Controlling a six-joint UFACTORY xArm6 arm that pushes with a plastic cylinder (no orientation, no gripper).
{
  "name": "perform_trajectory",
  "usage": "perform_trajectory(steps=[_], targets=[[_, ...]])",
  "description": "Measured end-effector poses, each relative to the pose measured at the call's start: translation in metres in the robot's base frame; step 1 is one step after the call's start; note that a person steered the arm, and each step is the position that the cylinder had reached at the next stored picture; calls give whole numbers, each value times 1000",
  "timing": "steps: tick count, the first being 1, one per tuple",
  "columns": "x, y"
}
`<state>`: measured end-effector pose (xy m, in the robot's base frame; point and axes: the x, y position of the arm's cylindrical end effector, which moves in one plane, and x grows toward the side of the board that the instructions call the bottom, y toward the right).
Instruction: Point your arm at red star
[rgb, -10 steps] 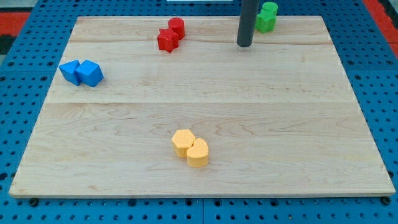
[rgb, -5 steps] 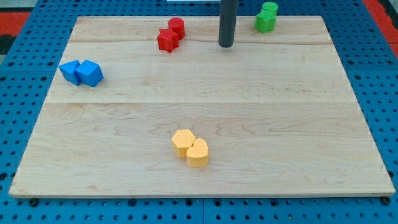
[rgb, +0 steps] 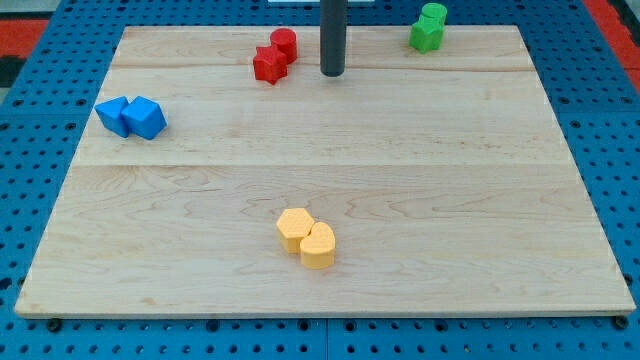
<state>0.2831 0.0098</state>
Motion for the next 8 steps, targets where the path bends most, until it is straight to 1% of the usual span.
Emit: perform_trajectory(steps=[4,8], targets=[[0,-26],[0,-35]])
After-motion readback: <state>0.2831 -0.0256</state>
